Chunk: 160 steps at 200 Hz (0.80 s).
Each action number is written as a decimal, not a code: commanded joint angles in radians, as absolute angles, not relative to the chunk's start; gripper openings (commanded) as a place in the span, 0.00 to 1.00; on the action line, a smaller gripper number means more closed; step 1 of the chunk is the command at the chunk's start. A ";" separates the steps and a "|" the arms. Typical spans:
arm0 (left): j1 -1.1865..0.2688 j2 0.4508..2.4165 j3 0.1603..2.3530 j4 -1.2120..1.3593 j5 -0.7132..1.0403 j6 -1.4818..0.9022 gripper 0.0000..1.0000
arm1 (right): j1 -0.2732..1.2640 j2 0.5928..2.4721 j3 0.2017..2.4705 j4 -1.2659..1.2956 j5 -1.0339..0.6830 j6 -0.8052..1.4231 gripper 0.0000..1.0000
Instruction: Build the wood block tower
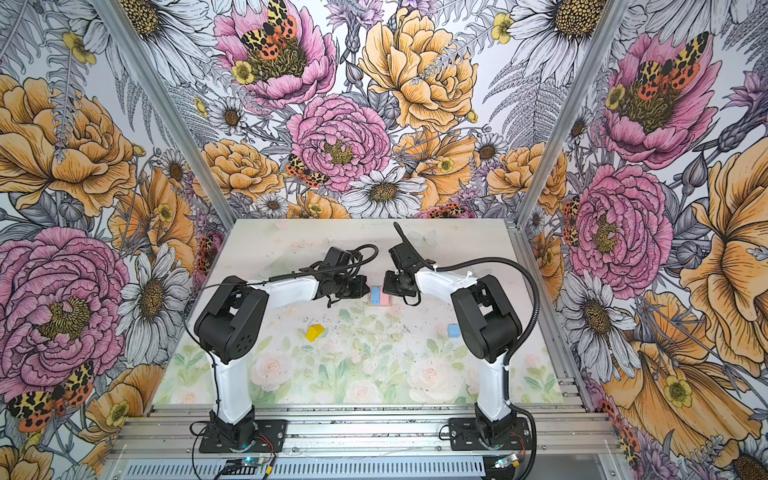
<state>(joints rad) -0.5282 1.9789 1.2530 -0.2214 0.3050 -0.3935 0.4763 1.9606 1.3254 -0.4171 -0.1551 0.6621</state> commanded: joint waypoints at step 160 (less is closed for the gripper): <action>-0.413 1.590 1.152 -0.200 0.280 -0.337 0.02 | 0.547 1.831 1.496 -0.575 0.030 0.634 0.03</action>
<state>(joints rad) -0.4503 1.7214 1.2072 -0.2527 0.3038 -0.3588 0.4969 1.8660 1.4139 -0.5064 -0.0452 0.6594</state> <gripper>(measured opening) 0.045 0.042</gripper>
